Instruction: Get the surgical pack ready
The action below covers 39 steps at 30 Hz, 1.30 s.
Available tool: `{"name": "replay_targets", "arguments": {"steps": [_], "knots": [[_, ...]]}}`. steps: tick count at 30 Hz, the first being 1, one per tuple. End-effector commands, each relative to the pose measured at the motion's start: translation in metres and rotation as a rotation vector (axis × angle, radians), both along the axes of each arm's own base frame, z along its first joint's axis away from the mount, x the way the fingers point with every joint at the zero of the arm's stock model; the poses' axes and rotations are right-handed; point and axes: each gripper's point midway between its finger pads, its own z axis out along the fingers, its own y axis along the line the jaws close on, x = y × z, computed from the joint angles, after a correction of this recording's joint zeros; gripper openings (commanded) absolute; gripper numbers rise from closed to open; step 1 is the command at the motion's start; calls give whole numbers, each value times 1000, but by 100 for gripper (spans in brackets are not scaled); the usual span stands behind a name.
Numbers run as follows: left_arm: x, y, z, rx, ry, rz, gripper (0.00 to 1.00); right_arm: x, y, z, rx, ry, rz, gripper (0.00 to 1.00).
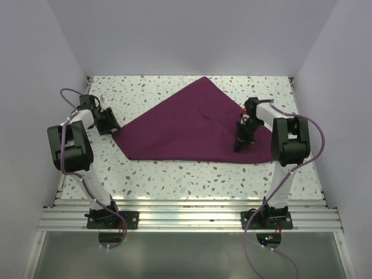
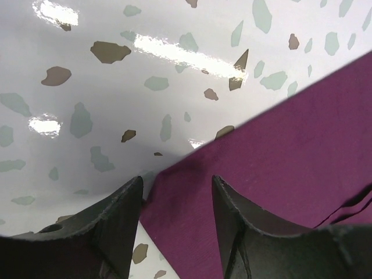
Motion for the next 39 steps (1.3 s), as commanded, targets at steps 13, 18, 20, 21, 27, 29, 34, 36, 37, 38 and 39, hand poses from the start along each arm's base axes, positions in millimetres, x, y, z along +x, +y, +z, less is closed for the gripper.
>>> {"name": "replay_targets", "arguments": {"steps": [13,18,20,21,27,29,34,36,37,38,39], "knots": [[-45,-11,-13,-7,125,-24,0,9,3,-7,7,-4,0,17],[-34,-47,46,-84,-13,-57,0,8,1,-14,-17,2,-6,17],[-27,-72,81,-153,-114,-97,0,8,1,-17,-26,7,-16,17],[-27,-94,96,-209,-138,-115,0,7,0,-20,-35,9,-17,17],[-16,-177,182,-378,-341,-197,0,12,0,-23,-45,12,-26,17],[-13,-199,196,-414,-366,-221,0,14,0,-22,-43,8,-26,17],[-11,-220,205,-437,-385,-235,0,18,3,-18,-28,-3,-25,17],[-9,-238,197,-448,-347,-281,0,16,2,-19,-30,0,-26,17],[-10,-247,192,-447,-319,-297,0,14,3,-20,-28,6,-26,17],[-2,-260,191,-452,-312,-319,0,14,3,-21,-26,6,-25,17],[-6,-283,191,-475,-296,-359,0,12,3,-22,-28,12,-23,17]]}}
